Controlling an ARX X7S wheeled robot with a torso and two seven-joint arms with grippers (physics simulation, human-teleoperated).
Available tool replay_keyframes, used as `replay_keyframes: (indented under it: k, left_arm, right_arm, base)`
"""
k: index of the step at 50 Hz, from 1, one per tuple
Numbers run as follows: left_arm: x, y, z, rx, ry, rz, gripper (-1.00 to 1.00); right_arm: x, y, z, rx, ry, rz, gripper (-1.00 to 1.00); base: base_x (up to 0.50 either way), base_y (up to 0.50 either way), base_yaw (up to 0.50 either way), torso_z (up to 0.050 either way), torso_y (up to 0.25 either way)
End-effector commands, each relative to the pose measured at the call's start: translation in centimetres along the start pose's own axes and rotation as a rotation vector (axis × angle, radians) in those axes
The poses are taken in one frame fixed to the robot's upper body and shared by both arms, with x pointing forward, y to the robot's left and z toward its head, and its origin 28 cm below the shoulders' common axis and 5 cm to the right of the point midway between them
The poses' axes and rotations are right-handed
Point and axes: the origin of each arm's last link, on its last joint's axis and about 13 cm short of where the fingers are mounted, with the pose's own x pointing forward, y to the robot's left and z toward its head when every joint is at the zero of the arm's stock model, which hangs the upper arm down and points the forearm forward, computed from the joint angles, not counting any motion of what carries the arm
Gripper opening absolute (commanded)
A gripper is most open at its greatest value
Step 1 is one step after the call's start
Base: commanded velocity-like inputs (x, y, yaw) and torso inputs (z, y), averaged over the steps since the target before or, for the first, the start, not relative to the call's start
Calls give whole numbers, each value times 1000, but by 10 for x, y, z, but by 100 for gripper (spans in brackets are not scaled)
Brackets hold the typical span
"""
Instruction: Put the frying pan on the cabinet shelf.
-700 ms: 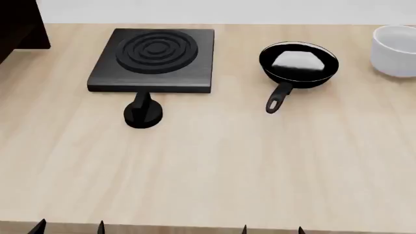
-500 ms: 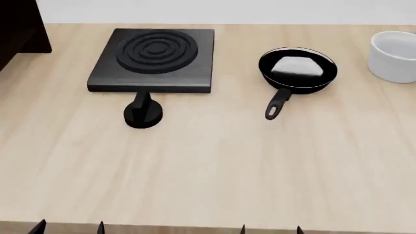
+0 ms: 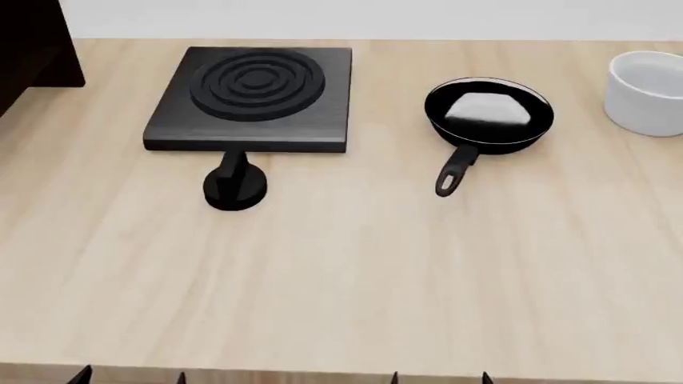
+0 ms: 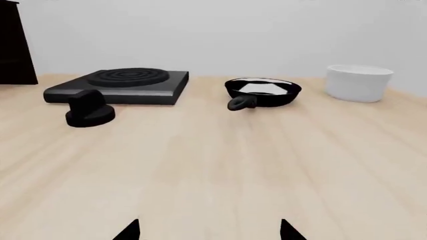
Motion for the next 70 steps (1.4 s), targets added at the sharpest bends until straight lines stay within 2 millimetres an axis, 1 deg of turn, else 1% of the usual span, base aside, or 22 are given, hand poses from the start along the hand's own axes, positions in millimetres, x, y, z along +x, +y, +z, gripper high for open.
replay_keyframes:
  k: [1, 2, 3, 4, 7, 10, 12, 14, 17, 20, 22, 27, 28, 29, 31, 35, 40, 46, 58, 68, 70]
  left_arm:
    - [-3, 2, 20, 13, 5, -24, 100]
    - [-4, 4, 29, -11, -17, -8, 100]
    - [-4, 5, 33, -15, -18, -2, 100]
    - [-4, 8, 42, -9, -23, 4, 100]
    - [-6, 9, 62, 38, -52, -30, 100]
    - [-9, 10, 84, 42, -53, -58, 100]
    - [-8, 11, 93, 47, -61, -60, 100]
    - [-8, 11, 104, 33, -71, -68, 100]
    - [-6, 10, 120, 23, -80, -79, 100]
    - [-3, 10, 131, -7, -84, -88, 100]
    - [-2, 11, 134, 10, -87, -84, 100]
    - [-9, 11, 134, -32, -86, -65, 100]
    - [-9, 12, 129, -32, -80, -53, 100]
    - [-14, 10, 128, -6, -72, -77, 100]
    - [-17, 10, 125, -32, -70, -62, 100]
    - [-15, 9, 124, -22, -71, -70, 100]
    - [-15, 9, 126, -21, -83, -74, 100]
    - [-17, 8, 126, -19, -78, -87, 100]
    - [-15, 9, 122, -27, -77, -88, 100]
    - [-14, 9, 120, -29, -73, -90, 100]
    - [-14, 9, 120, -29, -73, -89, 100]
  right_arm:
    - [0, -1, 16, -26, -34, -35, 100]
    - [0, -2, 23, -65, -48, -36, 100]
    - [-1, -2, 26, -55, -45, -34, 100]
    - [-1, -3, 33, -41, -53, -40, 100]
    - [-5, -4, 58, -49, -79, -43, 100]
    - [-8, -7, 83, -34, -99, -54, 100]
    - [-8, -8, 92, -42, -102, -52, 100]
    - [-8, -10, 101, -48, -108, -54, 100]
    - [-9, -12, 109, -50, -102, -54, 100]
    - [-9, -13, 113, -57, -86, -43, 100]
    - [-10, -14, 115, -58, -78, -31, 100]
    - [-16, -13, 121, -47, -81, -35, 100]
    - [-18, -13, 121, -38, -78, -37, 100]
    - [-18, -13, 119, -31, -77, -35, 100]
    - [-18, -14, 115, -31, -71, -39, 100]
    - [-17, -16, 116, -10, -66, -60, 100]
    - [-18, -14, 117, -47, -76, -27, 100]
    - [-16, -16, 114, -70, -61, -33, 100]
    - [-13, -19, 109, -84, -65, -40, 100]
    - [-15, -18, 110, -124, -89, -18, 100]
    - [-17, -18, 113, -117, -92, -20, 100]
  base:
    - [0, 0, 0, 0, 0]
    - [0, 0, 0, 0, 0]
    - [0, 0, 0, 0, 0]
    - [0, 0, 0, 0, 0]
    - [0, 0, 0, 0, 0]
    - [0, 0, 0, 0, 0]
    - [0, 0, 0, 0, 0]
    - [0, 0, 0, 0, 0]
    - [0, 0, 0, 0, 0]
    - [0, 0, 0, 0, 0]
    - [0, 0, 0, 0, 0]
    - [0, 0, 0, 0, 0]
    - [0, 0, 0, 0, 0]
    - [0, 0, 0, 0, 0]
    - [0, 0, 0, 0, 0]
    - [0, 0, 0, 0, 0]
    - [8, -32, 0, 0, 0]
    - [206, -461, 0, 0, 0]
    - [260, -485, 0, 0, 0]
    - [354, -414, 0, 0, 0]
    - [500, -174, 0, 0, 0]
